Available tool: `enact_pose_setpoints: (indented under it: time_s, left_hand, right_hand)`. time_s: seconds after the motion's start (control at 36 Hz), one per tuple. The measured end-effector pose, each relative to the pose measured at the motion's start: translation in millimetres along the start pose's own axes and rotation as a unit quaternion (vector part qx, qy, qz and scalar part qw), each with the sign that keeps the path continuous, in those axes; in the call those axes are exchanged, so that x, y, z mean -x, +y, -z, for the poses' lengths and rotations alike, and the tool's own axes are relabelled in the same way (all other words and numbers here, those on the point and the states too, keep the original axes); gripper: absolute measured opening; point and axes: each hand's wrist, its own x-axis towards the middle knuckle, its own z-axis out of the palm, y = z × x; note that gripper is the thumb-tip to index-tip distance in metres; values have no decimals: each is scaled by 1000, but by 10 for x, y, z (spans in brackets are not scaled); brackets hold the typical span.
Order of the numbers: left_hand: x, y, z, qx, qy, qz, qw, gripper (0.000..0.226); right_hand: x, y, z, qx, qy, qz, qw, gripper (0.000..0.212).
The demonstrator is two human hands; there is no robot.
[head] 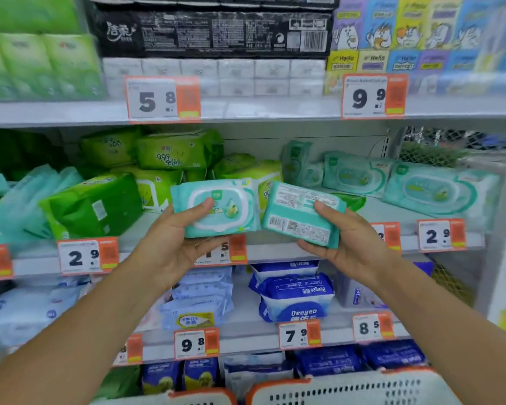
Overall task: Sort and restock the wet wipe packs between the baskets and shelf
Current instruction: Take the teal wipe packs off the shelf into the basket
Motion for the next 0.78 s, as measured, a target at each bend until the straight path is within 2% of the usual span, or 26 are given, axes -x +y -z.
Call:
enact_pose_setpoints:
  time_s: [0.08,0.14,0.19,0.22,0.25,0.28,0.36,0.39,0.47,0.53,0.58,0.67,0.78]
  left_hand:
    - [-19,20,161,-59,25,-41,997,56]
    - [-16,-31,173,-81,24,-39,996,51]
    - [0,-103,112,-85,17,-20,996,47]
    - [10,-135,64,-88,14,-8,996,45]
    - [20,-164,10,-93,11,4,996,42]
    - [31,-189,-45,-98,7,13,995,38]
    - [41,-260,-161,-113,0,30,993,35]
    - [39,-281,-178,-116,3,33,993,35]
    - [30,-320,-211,-112,2,38,993,38]
    - [39,-335,-254,-109,0,39,993,35]
    - [51,-349,-301,-102,1,40,994,31]
    - [64,-373,-389,-90,2,40,995,31]
    - [64,-429,-525,-78,5,47,996,31]
  right_hand:
    - [74,-77,136,18,-16,-10,1000,48]
    - [104,-103,196,34,-33,-6,999,50]
    - [128,-125,245,72,-59,29,995,48]
    - [134,-146,280,116,-72,76,988,49]
    - [146,-177,323,184,-86,142,969,51]
    - [169,-207,360,272,-104,210,933,53]
    - [273,-226,425,464,-171,327,805,29]
    - [308,-200,433,495,-175,348,777,22]
    - [381,-112,463,559,-147,424,697,20]
    - [399,-122,548,602,-128,501,608,12]
    - [424,-146,665,622,-99,564,535,18]
    - [516,-170,832,625,-60,605,489,27]
    - [659,-239,1037,633,-63,602,482,40]
